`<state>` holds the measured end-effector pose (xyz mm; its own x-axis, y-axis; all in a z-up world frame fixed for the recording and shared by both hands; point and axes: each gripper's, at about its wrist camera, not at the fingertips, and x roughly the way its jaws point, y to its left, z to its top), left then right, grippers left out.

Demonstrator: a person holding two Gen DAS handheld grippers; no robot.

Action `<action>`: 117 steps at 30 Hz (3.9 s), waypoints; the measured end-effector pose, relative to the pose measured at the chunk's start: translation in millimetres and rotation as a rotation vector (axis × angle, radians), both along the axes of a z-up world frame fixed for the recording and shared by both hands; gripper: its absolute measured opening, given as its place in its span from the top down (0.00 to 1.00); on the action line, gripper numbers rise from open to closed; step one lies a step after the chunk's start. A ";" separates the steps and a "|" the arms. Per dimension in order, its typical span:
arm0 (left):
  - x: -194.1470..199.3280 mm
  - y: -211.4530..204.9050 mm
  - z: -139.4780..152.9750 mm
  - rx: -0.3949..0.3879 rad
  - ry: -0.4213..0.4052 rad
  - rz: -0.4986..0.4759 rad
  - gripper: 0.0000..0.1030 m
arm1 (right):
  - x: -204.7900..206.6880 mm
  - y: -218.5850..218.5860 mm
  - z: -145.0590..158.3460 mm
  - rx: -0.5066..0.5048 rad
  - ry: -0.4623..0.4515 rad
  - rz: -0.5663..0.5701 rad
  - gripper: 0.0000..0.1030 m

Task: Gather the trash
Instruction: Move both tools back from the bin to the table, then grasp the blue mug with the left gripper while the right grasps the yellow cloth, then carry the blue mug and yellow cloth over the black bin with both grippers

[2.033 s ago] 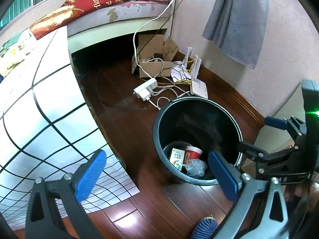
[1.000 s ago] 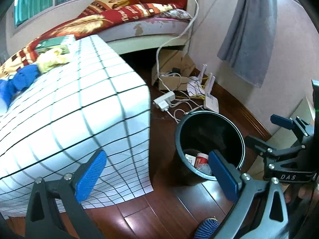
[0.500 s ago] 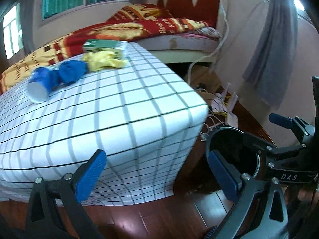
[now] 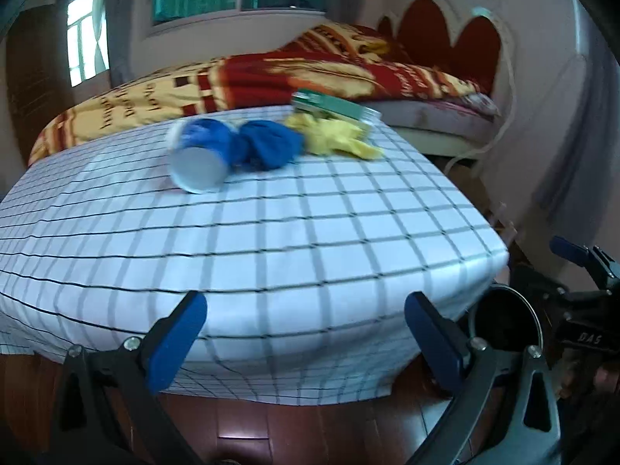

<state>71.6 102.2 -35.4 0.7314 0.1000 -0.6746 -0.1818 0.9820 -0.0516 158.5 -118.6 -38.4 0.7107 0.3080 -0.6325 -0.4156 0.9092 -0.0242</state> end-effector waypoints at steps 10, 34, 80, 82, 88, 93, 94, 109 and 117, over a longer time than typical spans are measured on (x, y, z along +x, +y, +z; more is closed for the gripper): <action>33.9 56.8 8.5 0.022 -0.032 0.092 0.02 | 44.2 60.5 15.5 -0.009 0.043 0.069 0.00; 133.8 117.8 -11.2 -0.024 -0.004 0.123 0.14 | 205.1 166.9 -7.8 0.000 0.148 0.125 0.06; 44.0 54.1 15.2 -0.040 -0.055 0.017 0.26 | 53.5 74.1 28.9 0.091 0.032 0.145 0.60; 42.2 44.7 17.5 -0.040 -0.059 0.001 0.26 | 46.8 63.5 32.0 0.092 0.024 0.133 0.60; 40.6 16.1 20.6 -0.042 -0.064 -0.052 0.26 | 30.9 24.8 38.2 0.093 -0.001 0.080 0.60; 46.5 -11.6 20.2 -0.038 -0.059 -0.111 0.26 | 24.2 -10.0 34.7 0.089 0.000 0.021 0.60; 47.8 -15.9 20.1 -0.037 -0.058 -0.120 0.26 | 23.5 -17.7 33.1 0.088 0.002 0.006 0.60; 64.1 -97.4 16.7 -0.033 -0.043 -0.282 0.26 | 9.1 -113.4 10.8 0.095 0.040 -0.169 0.60; 69.5 -145.9 11.9 -0.035 -0.028 -0.381 0.26 | 1.4 -151.8 -1.9 0.088 0.064 -0.239 0.60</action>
<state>141.1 -43.7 -23.5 0.7296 -0.2057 -0.6522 0.1983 0.9763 -0.0861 159.9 -270.4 -40.3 0.7292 0.1923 -0.6568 -0.1869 0.9792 0.0791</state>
